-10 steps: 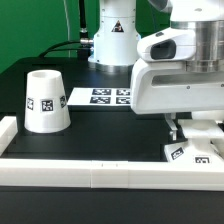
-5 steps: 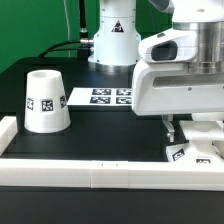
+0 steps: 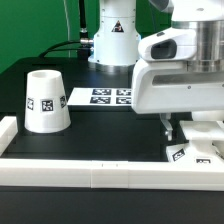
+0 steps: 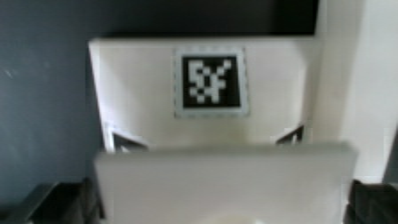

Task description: Assemble lamp

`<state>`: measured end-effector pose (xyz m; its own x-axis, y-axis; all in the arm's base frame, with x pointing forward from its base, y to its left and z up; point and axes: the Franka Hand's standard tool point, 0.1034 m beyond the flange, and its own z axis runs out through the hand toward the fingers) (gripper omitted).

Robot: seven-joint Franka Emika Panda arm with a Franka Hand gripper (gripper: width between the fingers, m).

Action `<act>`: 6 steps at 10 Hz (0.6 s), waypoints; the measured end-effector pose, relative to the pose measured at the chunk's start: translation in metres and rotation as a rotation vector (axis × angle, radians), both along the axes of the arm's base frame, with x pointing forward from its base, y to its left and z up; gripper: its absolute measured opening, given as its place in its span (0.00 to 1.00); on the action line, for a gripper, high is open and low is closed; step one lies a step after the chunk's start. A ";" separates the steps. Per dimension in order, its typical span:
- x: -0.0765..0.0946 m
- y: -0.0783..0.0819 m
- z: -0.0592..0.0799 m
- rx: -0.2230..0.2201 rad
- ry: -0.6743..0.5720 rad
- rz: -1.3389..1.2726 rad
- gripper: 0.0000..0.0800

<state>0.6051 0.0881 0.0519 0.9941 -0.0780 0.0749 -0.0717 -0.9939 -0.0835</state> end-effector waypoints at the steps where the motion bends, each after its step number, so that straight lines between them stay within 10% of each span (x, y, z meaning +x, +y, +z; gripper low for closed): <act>1: -0.022 0.001 0.003 0.013 0.019 -0.023 0.87; 6: -0.068 0.041 0.031 0.035 0.050 -0.042 0.87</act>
Offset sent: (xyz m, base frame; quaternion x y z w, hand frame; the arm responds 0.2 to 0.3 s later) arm -0.0573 0.0353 0.0313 -0.0006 -0.0493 0.0679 0.9965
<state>0.5374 0.1295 0.0832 0.9924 -0.1213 0.0217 -0.1181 -0.9865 -0.1131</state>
